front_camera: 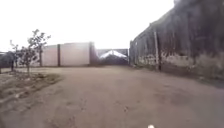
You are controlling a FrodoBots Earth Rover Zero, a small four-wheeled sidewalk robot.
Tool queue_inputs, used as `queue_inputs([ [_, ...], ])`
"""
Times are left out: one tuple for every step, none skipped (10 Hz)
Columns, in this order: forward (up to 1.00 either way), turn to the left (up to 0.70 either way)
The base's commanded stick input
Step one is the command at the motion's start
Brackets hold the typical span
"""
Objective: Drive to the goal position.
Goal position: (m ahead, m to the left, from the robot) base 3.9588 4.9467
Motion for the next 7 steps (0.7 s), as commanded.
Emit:
queue_inputs([
  [0.50,0.00],
  [0.50,0.00],
  [0.50,0.00],
  [0.50,0.00],
  [0.50,0.00],
  [0.50,0.00],
  [0.50,0.00],
])
